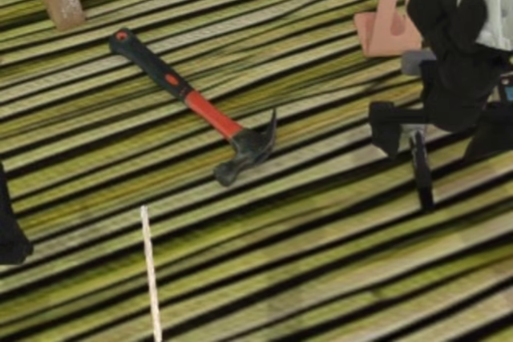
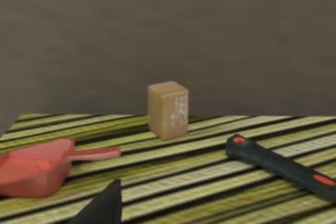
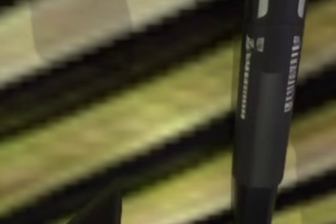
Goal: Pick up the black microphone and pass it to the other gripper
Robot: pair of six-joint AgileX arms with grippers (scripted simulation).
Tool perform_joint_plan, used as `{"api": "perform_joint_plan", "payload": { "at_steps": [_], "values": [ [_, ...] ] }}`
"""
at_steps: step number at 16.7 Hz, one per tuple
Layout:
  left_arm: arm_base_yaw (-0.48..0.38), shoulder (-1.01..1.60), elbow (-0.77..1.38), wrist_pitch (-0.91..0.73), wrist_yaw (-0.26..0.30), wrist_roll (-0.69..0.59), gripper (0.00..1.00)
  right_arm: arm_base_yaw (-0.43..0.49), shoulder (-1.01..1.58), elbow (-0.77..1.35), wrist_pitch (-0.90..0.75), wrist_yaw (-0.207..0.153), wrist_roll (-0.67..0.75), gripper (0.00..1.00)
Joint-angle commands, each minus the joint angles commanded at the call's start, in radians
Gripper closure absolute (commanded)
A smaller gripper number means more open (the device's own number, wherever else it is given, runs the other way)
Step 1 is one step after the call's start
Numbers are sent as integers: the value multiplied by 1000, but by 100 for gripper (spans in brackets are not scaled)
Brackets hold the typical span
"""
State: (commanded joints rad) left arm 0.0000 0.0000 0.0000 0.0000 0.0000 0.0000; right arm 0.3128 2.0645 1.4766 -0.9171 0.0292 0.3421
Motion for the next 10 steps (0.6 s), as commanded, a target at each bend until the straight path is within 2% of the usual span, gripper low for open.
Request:
{"api": "perform_joint_plan", "payload": {
  "at_steps": [5, 10],
  "values": [
    [0, 0, 0, 0, 0, 0, 0, -2, 117, -88, 219, 1, 0, 0],
    [0, 0, 0, 0, 0, 0, 0, -2, 141, -105, 251, 1, 0, 0]
  ]
}}
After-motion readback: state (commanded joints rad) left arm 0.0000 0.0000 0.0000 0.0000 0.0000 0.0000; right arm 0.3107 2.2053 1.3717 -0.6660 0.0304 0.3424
